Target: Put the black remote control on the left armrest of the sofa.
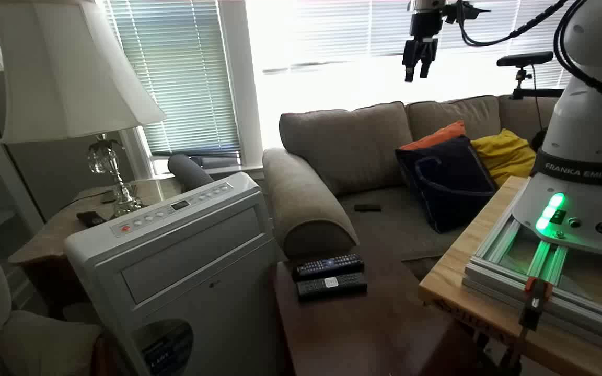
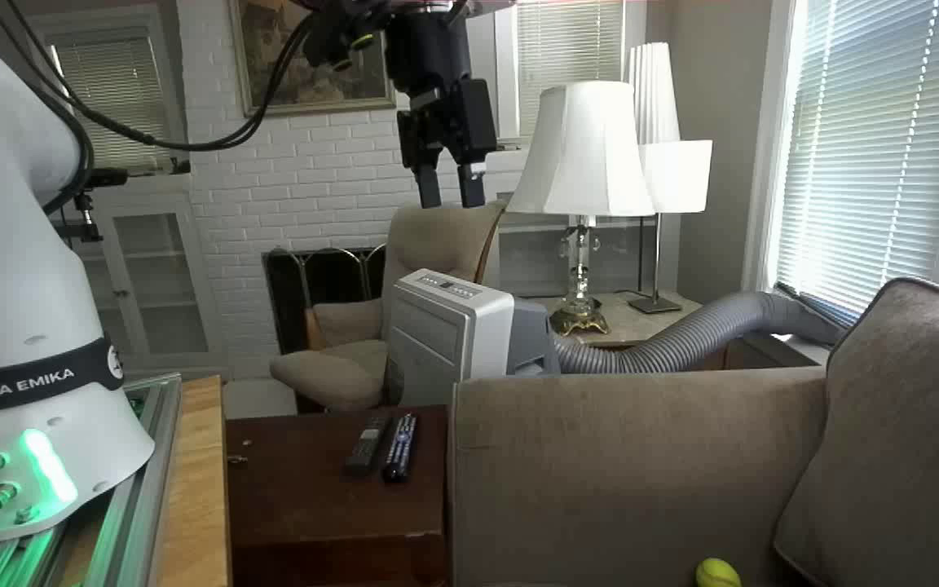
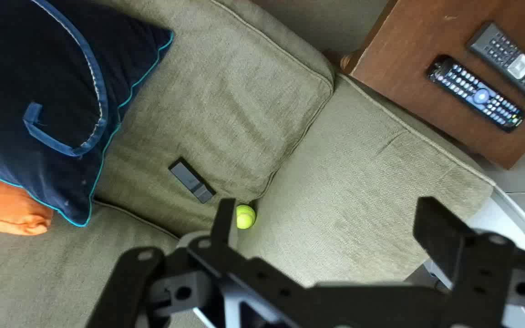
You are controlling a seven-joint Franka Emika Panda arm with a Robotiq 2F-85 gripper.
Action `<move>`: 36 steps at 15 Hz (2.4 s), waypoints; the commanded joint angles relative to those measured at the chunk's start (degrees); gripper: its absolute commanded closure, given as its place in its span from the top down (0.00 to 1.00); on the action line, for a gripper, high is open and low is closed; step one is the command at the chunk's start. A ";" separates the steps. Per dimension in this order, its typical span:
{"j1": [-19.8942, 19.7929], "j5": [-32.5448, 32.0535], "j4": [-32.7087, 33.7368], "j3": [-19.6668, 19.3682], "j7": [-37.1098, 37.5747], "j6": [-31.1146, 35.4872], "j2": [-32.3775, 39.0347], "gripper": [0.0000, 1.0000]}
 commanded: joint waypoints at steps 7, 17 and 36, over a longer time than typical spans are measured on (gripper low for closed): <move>-0.45 0.27 0.06 0.47 -0.18 -0.10 0.03 1.00; 5.37 3.56 0.13 0.45 -8.75 5.78 3.96 1.00; 19.01 27.73 -2.90 12.83 -49.23 26.61 24.93 1.00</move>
